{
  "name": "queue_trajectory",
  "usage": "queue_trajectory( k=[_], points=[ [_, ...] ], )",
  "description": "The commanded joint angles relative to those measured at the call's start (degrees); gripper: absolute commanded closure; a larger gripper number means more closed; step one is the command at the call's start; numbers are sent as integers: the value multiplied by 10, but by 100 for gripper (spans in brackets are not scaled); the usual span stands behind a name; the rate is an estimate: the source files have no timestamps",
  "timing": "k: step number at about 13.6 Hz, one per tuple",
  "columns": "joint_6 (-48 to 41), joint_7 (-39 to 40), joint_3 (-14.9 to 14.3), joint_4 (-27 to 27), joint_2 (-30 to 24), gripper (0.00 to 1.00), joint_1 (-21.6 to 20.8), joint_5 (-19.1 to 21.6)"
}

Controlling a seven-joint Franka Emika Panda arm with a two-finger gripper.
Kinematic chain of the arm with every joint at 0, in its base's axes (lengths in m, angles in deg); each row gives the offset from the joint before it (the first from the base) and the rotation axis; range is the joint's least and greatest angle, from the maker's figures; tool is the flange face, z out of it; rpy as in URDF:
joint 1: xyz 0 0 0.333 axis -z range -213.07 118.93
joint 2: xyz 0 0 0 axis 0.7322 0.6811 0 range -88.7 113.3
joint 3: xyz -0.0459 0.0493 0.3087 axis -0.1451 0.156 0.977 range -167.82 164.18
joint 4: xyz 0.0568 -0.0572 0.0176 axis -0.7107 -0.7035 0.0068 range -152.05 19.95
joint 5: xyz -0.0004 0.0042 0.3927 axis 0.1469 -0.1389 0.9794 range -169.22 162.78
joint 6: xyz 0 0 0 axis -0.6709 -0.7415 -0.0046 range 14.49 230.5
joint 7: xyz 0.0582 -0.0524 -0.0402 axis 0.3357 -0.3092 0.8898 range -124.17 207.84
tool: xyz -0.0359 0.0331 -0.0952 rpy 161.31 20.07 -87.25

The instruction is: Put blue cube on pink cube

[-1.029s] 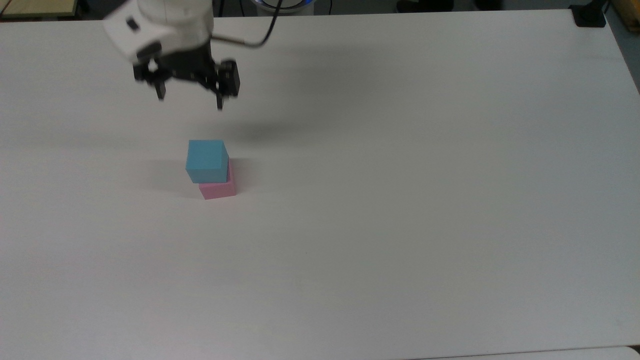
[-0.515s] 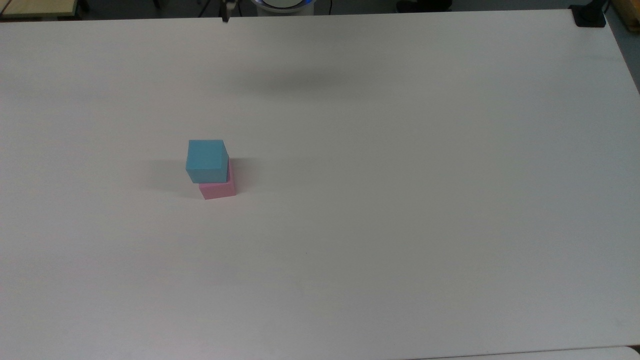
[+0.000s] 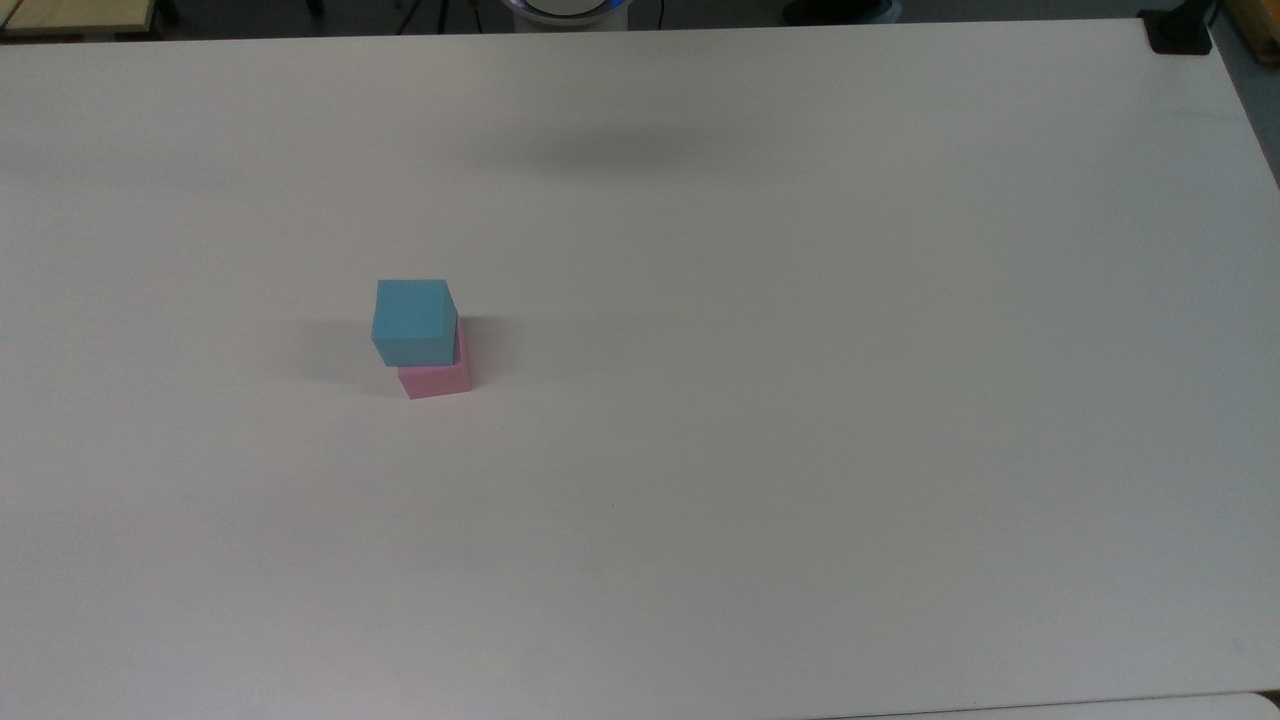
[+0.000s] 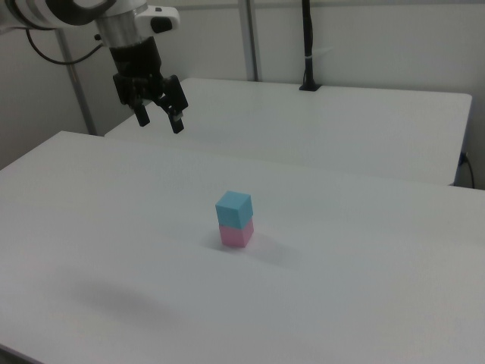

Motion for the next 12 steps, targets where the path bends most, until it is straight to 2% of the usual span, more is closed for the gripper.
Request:
queue_trajectory(
  k=[1, 6, 12],
  points=[
    [1, 44, -11, -21, -12, 0, -12, 12],
    [1, 17, -11, -22, -11, 0, -12, 13],
    [0, 26, -12, -19, -11, 0, -4, 24]
  ],
)
